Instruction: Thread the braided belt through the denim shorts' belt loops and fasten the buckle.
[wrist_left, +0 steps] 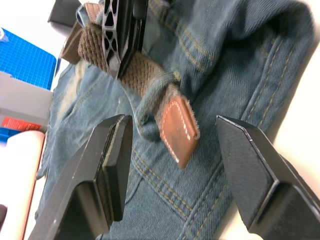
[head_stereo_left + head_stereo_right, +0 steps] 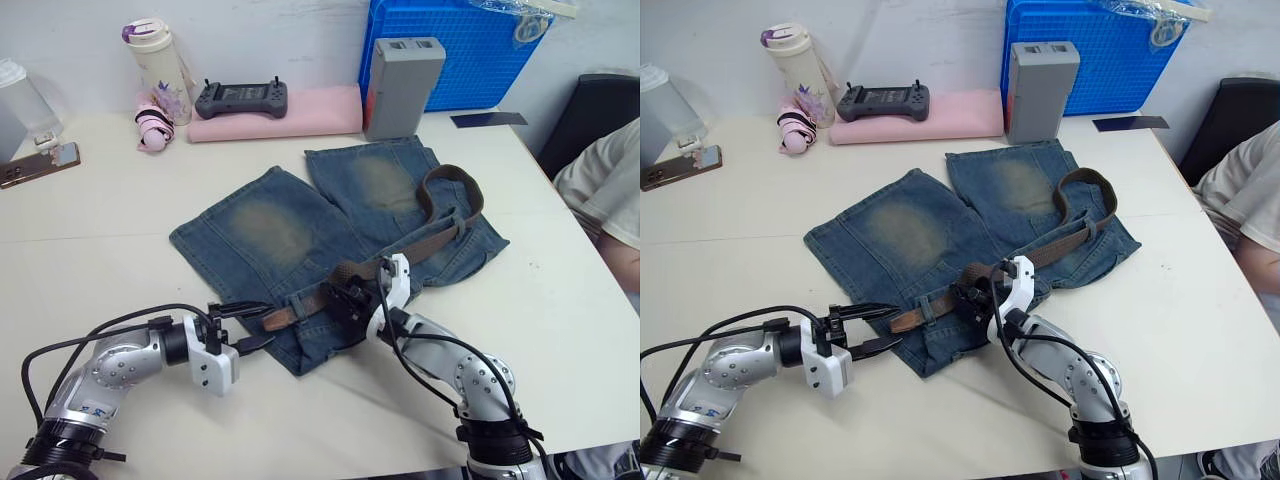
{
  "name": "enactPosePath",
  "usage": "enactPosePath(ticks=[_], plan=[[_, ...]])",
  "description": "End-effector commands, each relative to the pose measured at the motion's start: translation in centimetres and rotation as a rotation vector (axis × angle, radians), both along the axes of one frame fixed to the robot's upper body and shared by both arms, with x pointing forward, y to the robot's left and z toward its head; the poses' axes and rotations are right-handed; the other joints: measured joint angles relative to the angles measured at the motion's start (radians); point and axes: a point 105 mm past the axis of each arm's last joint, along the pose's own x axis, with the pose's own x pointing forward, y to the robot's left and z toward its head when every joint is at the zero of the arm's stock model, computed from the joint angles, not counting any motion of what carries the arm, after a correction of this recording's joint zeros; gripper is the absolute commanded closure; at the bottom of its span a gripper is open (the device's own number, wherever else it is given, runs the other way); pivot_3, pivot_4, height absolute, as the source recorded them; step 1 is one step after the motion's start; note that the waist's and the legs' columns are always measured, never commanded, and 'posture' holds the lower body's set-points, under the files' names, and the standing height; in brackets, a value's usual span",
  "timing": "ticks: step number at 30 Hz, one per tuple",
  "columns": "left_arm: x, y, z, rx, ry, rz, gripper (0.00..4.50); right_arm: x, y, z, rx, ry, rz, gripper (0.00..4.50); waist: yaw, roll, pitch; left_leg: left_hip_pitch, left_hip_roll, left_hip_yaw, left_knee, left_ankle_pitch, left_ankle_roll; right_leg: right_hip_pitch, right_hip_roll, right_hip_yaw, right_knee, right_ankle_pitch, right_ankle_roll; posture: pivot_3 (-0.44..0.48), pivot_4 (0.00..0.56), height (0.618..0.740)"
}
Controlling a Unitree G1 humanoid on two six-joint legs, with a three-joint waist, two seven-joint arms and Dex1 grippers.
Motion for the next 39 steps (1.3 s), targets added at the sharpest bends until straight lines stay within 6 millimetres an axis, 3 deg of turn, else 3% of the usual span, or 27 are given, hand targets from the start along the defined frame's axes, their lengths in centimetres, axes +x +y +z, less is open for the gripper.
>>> enactPosePath(ticks=[1,7,14,15,16,20,23,27,30,34,39], plan=[[-0.1,-0.3,0.0,-0.015,-0.013,-0.014,2.09,-0.4,-0.1,-0.4,-0.006,0.015,-0.004,4.50,0.000,0.000,0.000,0.000,0.000,0.000,0.000,0.000,0.000,0.000,0.000,0.000,0.000,0.000,0.000,0.000,0.150,0.728],[0.0,-0.4,0.0,-0.011,-0.018,-0.012,4.39,-0.3,-0.2,-0.3,-0.008,0.013,-0.007,4.50,0.000,0.000,0.000,0.000,0.000,0.000,0.000,0.000,0.000,0.000,0.000,0.000,0.000,0.000,0.000,0.000,0.150,0.728],[0.3,-0.3,0.0,-0.002,-0.045,0.003,4.46,-0.3,-0.4,0.0,-0.025,-0.013,0.004,4.50,0.001,0.000,0.000,0.000,0.000,0.000,0.000,0.000,0.000,0.000,0.000,0.000,0.000,0.000,0.000,0.000,0.150,0.728],[0.3,-0.3,0.0,-0.002,-0.046,0.004,4.50,-0.2,-0.6,0.1,-0.026,-0.019,0.002,3.66,0.001,0.000,0.000,0.000,0.000,0.000,0.000,0.000,0.000,0.000,0.000,0.000,0.000,0.000,0.000,0.000,0.150,0.728],[0.3,-0.3,0.0,-0.003,-0.048,0.006,4.50,-0.3,-0.9,0.4,-0.025,-0.029,0.001,3.59,0.001,0.000,0.000,0.000,0.000,0.000,0.000,0.000,0.000,0.000,0.000,0.000,0.000,0.000,0.000,0.000,0.150,0.728],[0.2,-0.3,0.0,-0.009,-0.053,0.011,4.50,-0.8,-2.5,2.2,-0.041,-0.115,0.006,1.70,0.001,0.000,0.000,-0.001,0.000,0.000,0.000,0.000,0.000,0.000,0.000,0.000,-0.001,0.000,0.000,0.000,0.150,0.728],[0.2,-0.3,0.1,-0.017,-0.055,0.015,4.50,-2.0,-3.9,3.3,-0.143,-0.214,0.053,1.70,0.004,0.001,0.001,-0.001,0.000,0.000,0.000,0.000,0.001,0.000,0.000,0.000,-0.001,0.000,0.000,0.000,0.150,0.728],[0.2,-0.4,0.0,-0.024,-0.054,0.018,4.50,-2.9,-5.3,3.0,-0.331,-0.286,0.077,1.70,0.003,0.001,0.001,-0.001,0.000,-0.001,-0.001,0.000,0.001,0.000,0.000,-0.001,-0.003,0.000,0.000,0.000,0.150,0.728],[0.1,-0.4,0.0,-0.028,-0.052,0.019,4.50,-2.2,-6.3,2.1,-0.501,-0.319,0.040,2.54,0.001,0.001,0.001,0.000,0.000,0.000,-0.001,0.000,0.000,0.000,0.000,0.000,-0.004,0.000,0.000,0.000,0.150,0.728],[0.0,-0.2,0.1,-0.033,-0.052,0.022,4.50,-1.2,-7.0,-0.4,-0.695,-0.303,0.024,4.46,0.003,0.001,0.001,0.000,0.000,0.000,-0.001,0.000,0.000,0.000,0.000,0.000,-0.004,0.000,0.000,0.000,0.150,0.728],[-0.8,1.7,0.2,-0.002,-0.053,0.034,4.50,-1.3,-6.7,-2.7,-0.800,-0.281,0.064,4.46,0.001,0.000,0.000,0.000,0.000,0.000,-0.001,0.000,-0.001,0.000,0.000,0.000,-0.004,0.000,0.000,0.000,0.150,0.728]])
